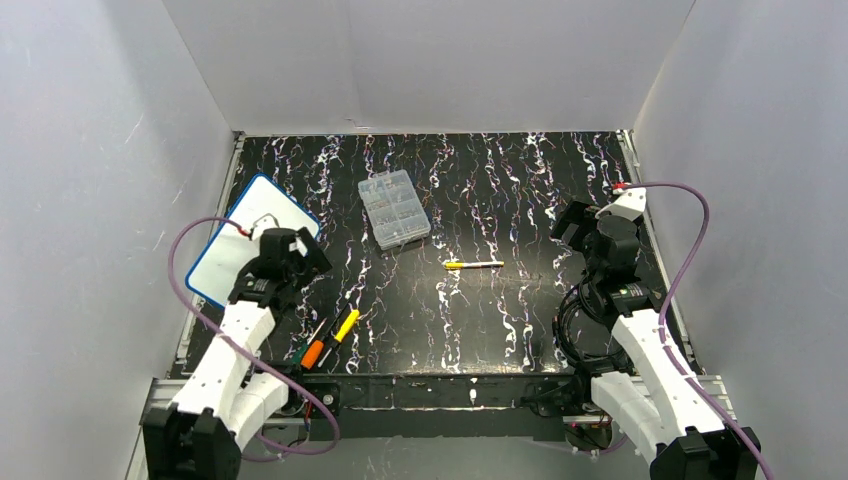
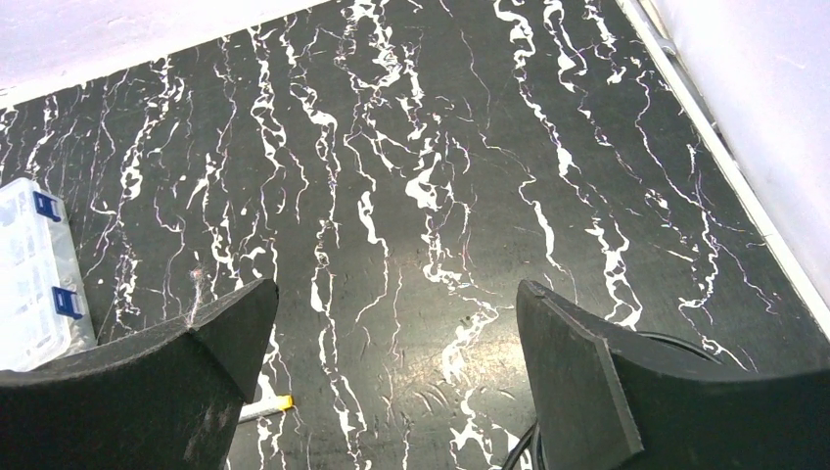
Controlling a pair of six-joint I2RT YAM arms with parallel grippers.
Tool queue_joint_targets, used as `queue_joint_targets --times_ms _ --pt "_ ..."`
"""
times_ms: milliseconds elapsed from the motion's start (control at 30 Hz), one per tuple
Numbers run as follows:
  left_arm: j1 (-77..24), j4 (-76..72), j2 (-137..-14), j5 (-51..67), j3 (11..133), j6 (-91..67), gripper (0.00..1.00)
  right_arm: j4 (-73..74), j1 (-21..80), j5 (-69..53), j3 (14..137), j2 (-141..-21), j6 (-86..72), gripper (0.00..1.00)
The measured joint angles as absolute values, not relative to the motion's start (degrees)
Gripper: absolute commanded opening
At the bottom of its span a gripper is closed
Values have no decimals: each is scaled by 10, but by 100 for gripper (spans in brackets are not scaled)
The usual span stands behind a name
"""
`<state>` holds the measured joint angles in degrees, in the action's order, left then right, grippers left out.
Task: Write a sentence on the whiteboard
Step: Move the whiteboard to the center of the board.
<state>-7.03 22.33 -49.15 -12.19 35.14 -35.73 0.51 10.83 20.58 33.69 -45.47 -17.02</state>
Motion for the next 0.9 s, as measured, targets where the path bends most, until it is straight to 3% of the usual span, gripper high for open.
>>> queue_joint_targets --times_ms 433,900 --pt "-163 144 -670 -233 354 -456 68 20 108 190 337 -448 -177 100" --pt "-194 82 -836 -362 436 -531 49 29 108 189 337 -438 -178 100"
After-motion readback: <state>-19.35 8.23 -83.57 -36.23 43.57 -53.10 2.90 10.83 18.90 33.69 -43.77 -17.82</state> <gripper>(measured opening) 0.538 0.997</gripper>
